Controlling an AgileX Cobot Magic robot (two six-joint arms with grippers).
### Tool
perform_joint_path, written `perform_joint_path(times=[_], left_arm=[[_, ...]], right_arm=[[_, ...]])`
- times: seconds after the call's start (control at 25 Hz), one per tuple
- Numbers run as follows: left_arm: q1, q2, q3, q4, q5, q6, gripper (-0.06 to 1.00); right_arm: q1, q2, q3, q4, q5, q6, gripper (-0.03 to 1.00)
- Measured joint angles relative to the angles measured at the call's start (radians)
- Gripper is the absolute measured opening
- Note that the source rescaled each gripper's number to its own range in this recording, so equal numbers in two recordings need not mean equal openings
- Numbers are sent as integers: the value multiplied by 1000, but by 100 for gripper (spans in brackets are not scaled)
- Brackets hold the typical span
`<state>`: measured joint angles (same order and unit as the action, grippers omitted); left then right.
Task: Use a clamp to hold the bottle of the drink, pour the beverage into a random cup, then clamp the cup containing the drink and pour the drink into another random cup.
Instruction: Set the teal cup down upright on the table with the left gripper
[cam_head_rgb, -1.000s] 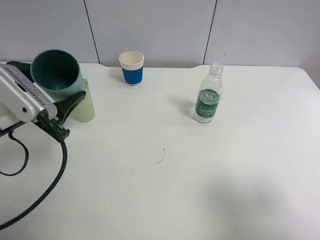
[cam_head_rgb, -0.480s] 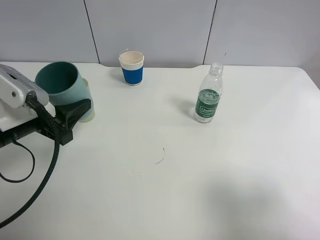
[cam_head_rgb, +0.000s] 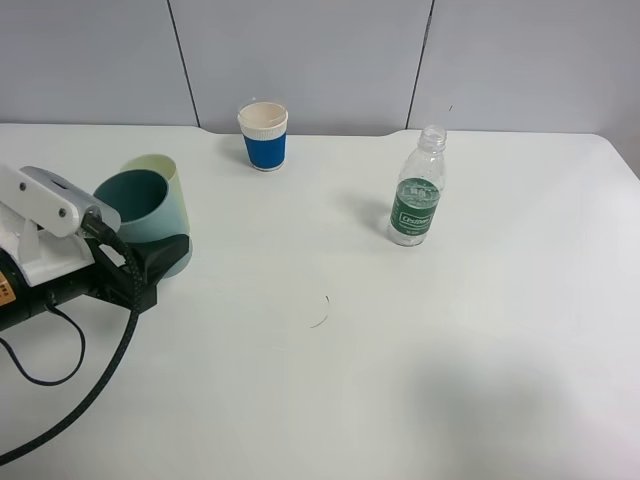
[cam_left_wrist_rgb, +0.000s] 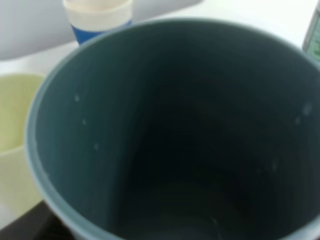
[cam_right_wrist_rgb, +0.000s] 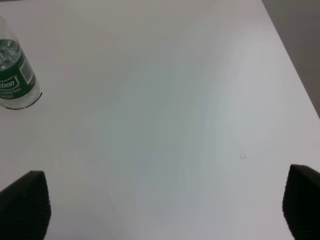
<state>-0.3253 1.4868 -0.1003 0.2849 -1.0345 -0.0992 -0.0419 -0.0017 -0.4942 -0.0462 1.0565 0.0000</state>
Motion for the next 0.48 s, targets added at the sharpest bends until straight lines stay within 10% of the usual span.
perform_joint_path(times=[0.48], left_arm=[[0,319,-1,21,-164,29,1]], right_arm=[[0,0,0,0,0,0,98]])
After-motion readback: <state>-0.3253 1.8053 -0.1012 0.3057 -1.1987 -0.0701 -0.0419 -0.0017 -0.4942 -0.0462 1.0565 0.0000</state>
